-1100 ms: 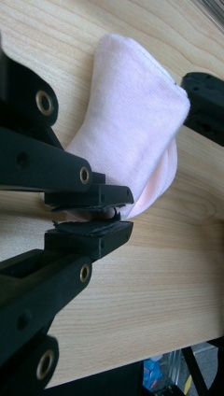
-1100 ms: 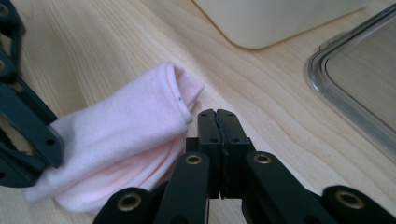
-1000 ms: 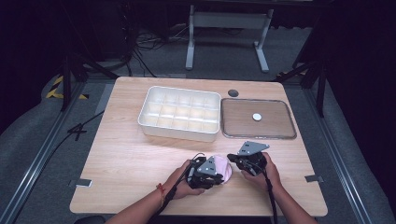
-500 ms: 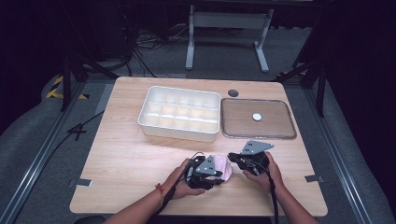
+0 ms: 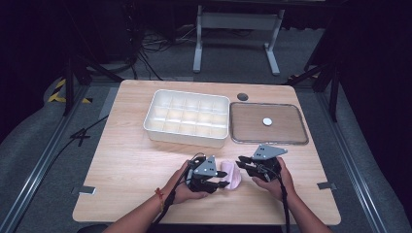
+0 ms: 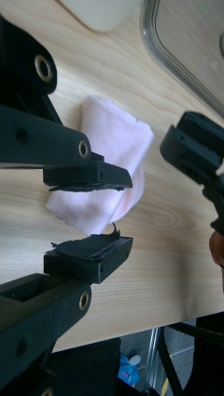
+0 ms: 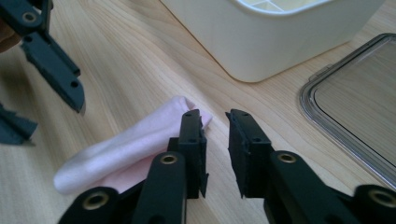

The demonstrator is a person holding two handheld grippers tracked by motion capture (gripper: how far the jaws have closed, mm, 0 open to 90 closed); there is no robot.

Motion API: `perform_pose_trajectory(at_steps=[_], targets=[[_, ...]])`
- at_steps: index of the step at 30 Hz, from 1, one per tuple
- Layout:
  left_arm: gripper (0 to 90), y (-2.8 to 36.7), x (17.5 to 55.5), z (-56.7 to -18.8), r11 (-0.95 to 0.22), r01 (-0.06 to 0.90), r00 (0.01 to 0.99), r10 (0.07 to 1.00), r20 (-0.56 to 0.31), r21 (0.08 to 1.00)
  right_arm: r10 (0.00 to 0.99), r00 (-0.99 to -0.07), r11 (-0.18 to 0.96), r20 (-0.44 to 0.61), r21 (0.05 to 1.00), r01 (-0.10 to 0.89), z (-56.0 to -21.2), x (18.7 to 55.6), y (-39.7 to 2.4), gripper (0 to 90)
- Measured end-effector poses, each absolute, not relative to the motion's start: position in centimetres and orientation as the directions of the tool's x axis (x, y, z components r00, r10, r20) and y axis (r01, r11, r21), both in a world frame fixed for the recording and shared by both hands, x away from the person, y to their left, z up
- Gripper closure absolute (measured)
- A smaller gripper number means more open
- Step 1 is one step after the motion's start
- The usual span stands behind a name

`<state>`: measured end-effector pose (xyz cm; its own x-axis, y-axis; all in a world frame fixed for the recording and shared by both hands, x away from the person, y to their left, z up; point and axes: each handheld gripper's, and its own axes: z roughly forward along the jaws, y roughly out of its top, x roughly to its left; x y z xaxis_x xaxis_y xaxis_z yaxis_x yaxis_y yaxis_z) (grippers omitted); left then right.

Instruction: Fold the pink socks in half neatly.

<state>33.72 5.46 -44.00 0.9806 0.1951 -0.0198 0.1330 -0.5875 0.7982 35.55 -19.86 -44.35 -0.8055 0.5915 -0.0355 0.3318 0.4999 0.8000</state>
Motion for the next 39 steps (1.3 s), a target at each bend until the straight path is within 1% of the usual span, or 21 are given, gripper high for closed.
perform_pose_trajectory(at_steps=[3, 8, 11, 15, 21, 22, 23, 26, 27, 29, 31, 34, 36, 37, 39], targets=[[63.5, 6.7, 33.9, -43.4, -0.597, 0.127, 0.977, 0.213, 0.003, 0.792, 0.588, -0.808, 0.489, -0.025, 0.807, 0.331, -44.0, 35.3, -19.5, 66.2], [59.8, 9.6, 34.4, -42.8, -0.606, 0.153, 0.959, 0.281, 0.03, 0.78, 0.579, -0.815, 0.471, 0.006, 0.814, 0.341, -43.7, 34.9, -18.8, 56.4], [56.8, 11.2, 34.4, -43.0, -0.617, 0.173, 0.95, 0.311, 0.036, 0.768, 0.571, -0.821, 0.483, 0.014, 0.803, 0.35, -44.0, 34.9, -18.3, 55.2], [53.9, 13.2, 34.1, -43.8, -0.664, 0.187, 0.94, 0.335, 0.064, 0.724, 0.566, -0.824, 0.505, 0.032, 0.776, 0.377, -45.0, 35.3, -17.9, 52.4], [49.9, 15.7, 34.0, -44.9, -0.671, 0.23, 0.922, 0.382, 0.064, 0.705, 0.57, -0.819, 0.526, 0.065, 0.736, 0.425, -46.3, 36.1, -18.0, 48.6], [47.6, 16.2, 34.0, -45.0, -0.673, 0.236, 0.918, 0.391, 0.066, 0.701, 0.568, -0.819, 0.53, 0.078, 0.727, 0.437, -46.6, 36.3, -18.1, 47.4], [47.6, 16.6, 34.0, -45.1, -0.672, 0.247, 0.913, 0.403, 0.065, 0.698, 0.568, -0.819, 0.53, 0.078, 0.727, 0.437, -46.6, 36.3, -18.1, 47.4], [41.8, 17.5, 34.1, -45.5, -0.654, 0.285, 0.895, 0.443, 0.049, 0.701, 0.57, -0.811, 0.515, 0.128, 0.714, 0.474, -46.9, 36.7, -18.3, 44.5], [37.5, 17.7, 34.1, -45.7, -0.649, 0.302, 0.884, 0.465, 0.05, 0.699, 0.569, -0.81, 0.512, 0.141, 0.71, 0.483, -47.0, 36.9, -18.4, 43.0], [35.7, 18.1, 34.2, -46.0, -0.643, 0.324, 0.872, 0.488, 0.044, 0.694, 0.562, -0.807, 0.501, 0.185, 0.7, 0.509, -47.2, 37.4, -18.6, 43.7], [34.4, 18.3, 34.3, -46.3, -0.641, 0.34, 0.861, 0.506, 0.046, 0.689, 0.55, -0.81, 0.504, 0.205, 0.691, 0.517, -47.4, 37.7, -18.7, 44.4], [30.8, 18.5, 34.4, -46.6, -0.643, 0.36, 0.858, 0.513, 0.031, 0.676, 0.517, -0.814, 0.498, 0.264, 0.681, 0.537, -47.5, 38.1, -18.8, 53.7], [31.1, 18.5, 34.4, -46.9, -0.654, 0.359, 0.855, 0.517, 0.046, 0.665, 0.507, -0.814, 0.5, 0.283, 0.673, 0.545, -47.5, 38.1, -18.8, 57.8], [29.4, 18.2, 34.4, -47.2, -0.667, 0.363, 0.851, 0.522, 0.061, 0.651, 0.496, -0.82, 0.511, 0.287, 0.667, 0.543, -47.4, 38.2, -18.7, 61.4], [28.8, 18.1, 34.3, -47.3, -0.672, 0.363, 0.853, 0.519, 0.061, 0.646, 0.491, -0.823, 0.518, 0.286, 0.664, 0.539, -47.3, 38.2, -18.7, 63.0]])
